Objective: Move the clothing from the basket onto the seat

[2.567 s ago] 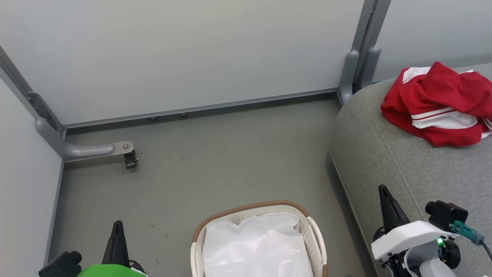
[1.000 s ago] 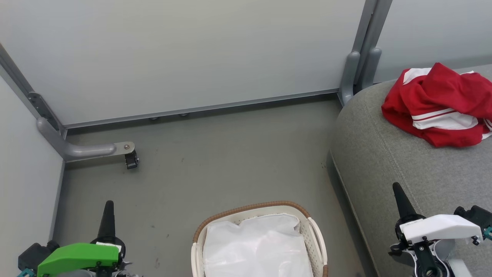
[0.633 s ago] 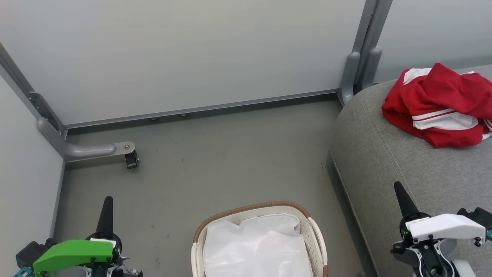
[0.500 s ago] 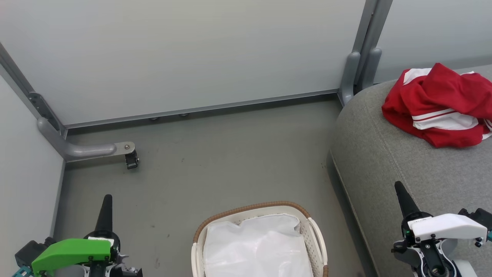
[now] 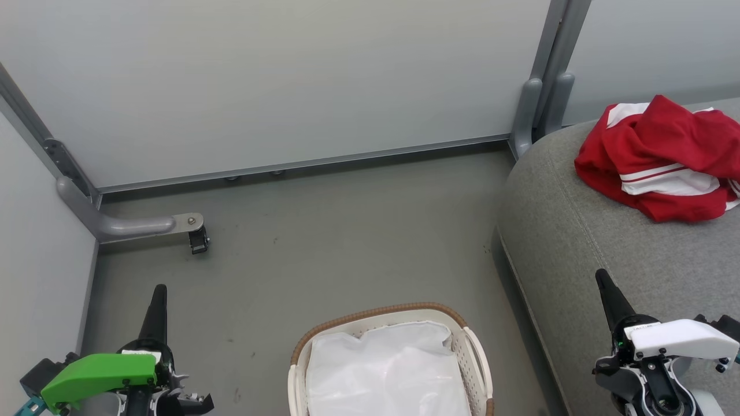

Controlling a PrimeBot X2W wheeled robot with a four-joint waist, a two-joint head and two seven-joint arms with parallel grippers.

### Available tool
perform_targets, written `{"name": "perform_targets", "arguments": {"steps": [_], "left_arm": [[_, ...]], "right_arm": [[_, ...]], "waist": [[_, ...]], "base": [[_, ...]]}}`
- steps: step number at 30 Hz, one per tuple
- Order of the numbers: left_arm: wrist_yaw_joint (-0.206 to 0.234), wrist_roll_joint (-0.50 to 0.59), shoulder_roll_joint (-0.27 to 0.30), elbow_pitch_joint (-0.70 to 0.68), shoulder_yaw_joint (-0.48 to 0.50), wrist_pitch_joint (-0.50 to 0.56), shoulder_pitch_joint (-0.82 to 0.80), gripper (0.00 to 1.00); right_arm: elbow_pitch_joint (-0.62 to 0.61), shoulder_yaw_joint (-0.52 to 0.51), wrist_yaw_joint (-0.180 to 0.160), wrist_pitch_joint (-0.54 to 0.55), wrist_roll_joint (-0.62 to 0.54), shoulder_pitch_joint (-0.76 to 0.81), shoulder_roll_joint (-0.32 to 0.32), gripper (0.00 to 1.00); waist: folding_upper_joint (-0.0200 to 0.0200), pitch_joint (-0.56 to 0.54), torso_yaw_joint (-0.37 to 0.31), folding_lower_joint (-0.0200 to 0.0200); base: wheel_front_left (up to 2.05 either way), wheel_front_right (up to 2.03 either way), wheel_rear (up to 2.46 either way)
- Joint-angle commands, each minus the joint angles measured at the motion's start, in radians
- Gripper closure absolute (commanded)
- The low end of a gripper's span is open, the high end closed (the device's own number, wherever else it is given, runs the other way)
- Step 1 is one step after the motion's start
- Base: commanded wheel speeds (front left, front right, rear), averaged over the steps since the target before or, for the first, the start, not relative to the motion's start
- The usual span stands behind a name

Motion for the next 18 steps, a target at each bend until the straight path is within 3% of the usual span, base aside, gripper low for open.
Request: {"name": "perform_targets", "arguments": {"steps": [1, 18], "left_arm": [[-0.006, -0.023, 0.005, -0.009, 0.005, 0.006, -0.024, 1.00], [-0.008, -0.126, 0.006, -0.010, 0.018, 0.038, -0.038, 1.00]], "right_arm": [[-0.008, -0.006, 0.000, 0.007, 0.023, -0.014, -0.006, 1.00], [-0.013, -0.021, -0.001, 0.040, 0.144, -0.014, -0.007, 1.00]], "waist": [[0.0081, 0.000, 0.000, 0.0000], [0.0094, -0.001, 0.001, 0.0000]], "base": [[0.00, 0.00, 0.00], [0.00, 0.00, 0.00]]}}
